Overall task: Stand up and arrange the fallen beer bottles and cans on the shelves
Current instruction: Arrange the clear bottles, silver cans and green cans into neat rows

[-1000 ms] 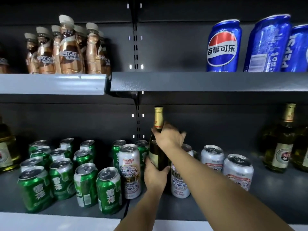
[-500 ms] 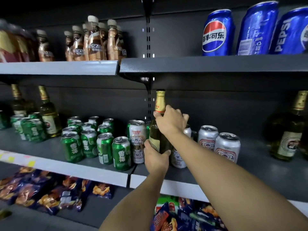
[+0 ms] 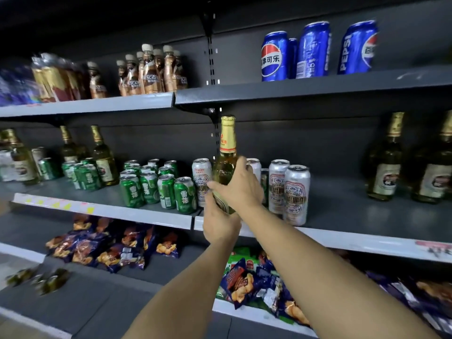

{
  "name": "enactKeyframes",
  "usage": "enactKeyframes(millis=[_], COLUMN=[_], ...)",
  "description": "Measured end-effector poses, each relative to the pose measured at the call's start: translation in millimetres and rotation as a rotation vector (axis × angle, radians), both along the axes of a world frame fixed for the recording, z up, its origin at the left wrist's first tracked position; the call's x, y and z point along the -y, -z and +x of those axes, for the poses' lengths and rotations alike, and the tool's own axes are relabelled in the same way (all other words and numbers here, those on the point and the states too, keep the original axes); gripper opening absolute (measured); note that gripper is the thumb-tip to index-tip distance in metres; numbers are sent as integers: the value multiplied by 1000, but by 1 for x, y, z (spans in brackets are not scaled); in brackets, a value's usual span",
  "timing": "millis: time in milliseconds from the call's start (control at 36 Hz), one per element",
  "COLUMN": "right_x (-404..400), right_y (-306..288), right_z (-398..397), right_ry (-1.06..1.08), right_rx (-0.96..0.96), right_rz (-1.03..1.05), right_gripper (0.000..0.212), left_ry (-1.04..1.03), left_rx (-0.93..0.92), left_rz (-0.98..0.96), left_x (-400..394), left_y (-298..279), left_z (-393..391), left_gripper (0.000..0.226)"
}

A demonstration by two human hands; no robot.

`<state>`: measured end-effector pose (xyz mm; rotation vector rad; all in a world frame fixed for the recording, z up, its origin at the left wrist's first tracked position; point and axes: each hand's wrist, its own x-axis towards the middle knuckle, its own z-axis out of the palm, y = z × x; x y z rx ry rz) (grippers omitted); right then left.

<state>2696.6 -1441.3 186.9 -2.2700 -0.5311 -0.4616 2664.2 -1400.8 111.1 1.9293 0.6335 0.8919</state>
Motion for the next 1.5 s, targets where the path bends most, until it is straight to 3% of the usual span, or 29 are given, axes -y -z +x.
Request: enactKeyframes(millis=[306, 444, 639, 1000, 1111, 1306, 1500], right_x=[106, 166, 296, 522, 556, 586, 601], right_y=[17, 20, 18, 10, 10, 13, 8], right_z=[-53, -62, -47, 17, 39, 87, 154], right_ry=[233, 295, 458, 527, 504, 458, 449], right_rx=[-71, -81, -60, -43, -51, -65, -73], right_rz=[50, 52, 99, 74, 64, 97, 139], right_gripper=[70, 65, 69, 76, 85, 80, 76], left_ry=[238, 336, 482, 550, 544, 516, 547], left_rx=[-69, -67, -66, -84, -115, -171, -164], left_rz=[-30, -17, -7, -50, -34, 32, 50], left_x=[95, 150, 280, 508, 543, 573, 579], left_y=[22, 31, 25, 9, 7, 3, 0], left_z=[-41, -37, -16, 48, 69, 124, 188], left_gripper=[53, 58, 46, 56, 55, 55, 73])
